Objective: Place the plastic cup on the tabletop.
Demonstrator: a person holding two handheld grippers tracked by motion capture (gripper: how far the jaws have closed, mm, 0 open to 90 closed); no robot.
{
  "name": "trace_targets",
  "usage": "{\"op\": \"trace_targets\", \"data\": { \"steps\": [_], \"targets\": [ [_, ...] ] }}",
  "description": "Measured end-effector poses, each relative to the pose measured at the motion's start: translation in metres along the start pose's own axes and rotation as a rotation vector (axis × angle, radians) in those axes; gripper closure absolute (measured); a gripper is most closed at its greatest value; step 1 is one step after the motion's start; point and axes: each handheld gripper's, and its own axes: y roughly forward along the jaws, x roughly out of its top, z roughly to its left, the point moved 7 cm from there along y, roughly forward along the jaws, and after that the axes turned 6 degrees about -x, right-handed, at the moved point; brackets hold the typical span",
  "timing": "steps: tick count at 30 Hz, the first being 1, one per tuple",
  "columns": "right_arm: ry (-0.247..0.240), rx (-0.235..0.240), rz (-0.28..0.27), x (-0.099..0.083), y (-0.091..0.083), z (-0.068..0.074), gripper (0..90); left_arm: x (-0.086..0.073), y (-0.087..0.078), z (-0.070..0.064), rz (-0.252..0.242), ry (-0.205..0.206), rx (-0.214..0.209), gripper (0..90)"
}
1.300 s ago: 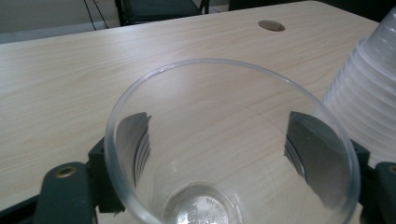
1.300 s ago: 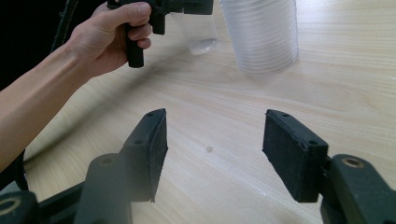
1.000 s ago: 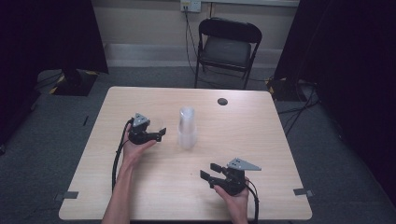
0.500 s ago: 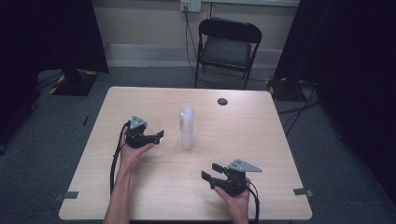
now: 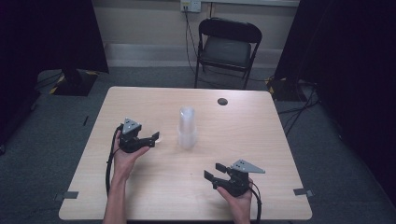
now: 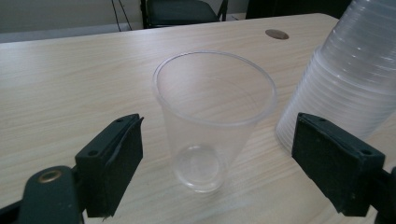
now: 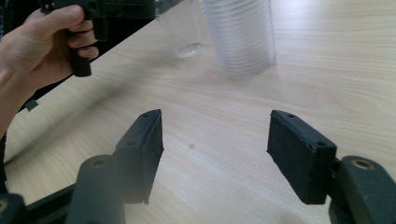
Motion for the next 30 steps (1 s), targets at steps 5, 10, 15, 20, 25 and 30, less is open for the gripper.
{"op": "trace_targets", "data": {
  "steps": [5,10,15,20,25,30],
  "targets": [
    [0.006,-0.007,-0.003,-0.001,-0.002,-0.003,35.6,-0.005,-0.01,-0.006,-0.016,-0.02,-0.03,16.0],
    [0.008,-0.011,-0.004,-0.001,-0.003,-0.004,35.4,-0.012,-0.017,-0.016,-0.021,-0.05,-0.058,15.8],
    [0.012,-0.013,-0.008,-0.001,-0.004,-0.006,35.4,-0.019,-0.031,-0.024,-0.012,-0.053,-0.037,16.3],
    [0.013,-0.018,-0.01,-0.001,-0.005,-0.008,35.4,-0.026,-0.045,-0.035,-0.008,-0.006,-0.022,16.6],
    [0.016,-0.022,-0.01,-0.002,-0.006,-0.008,35.4,-0.035,-0.054,-0.047,-0.015,0.001,-0.088,15.6],
    [0.024,-0.023,-0.009,-0.004,-0.006,-0.009,35.4,-0.043,-0.063,-0.06,-0.022,0.035,-0.13,15.8]
  ]
}}
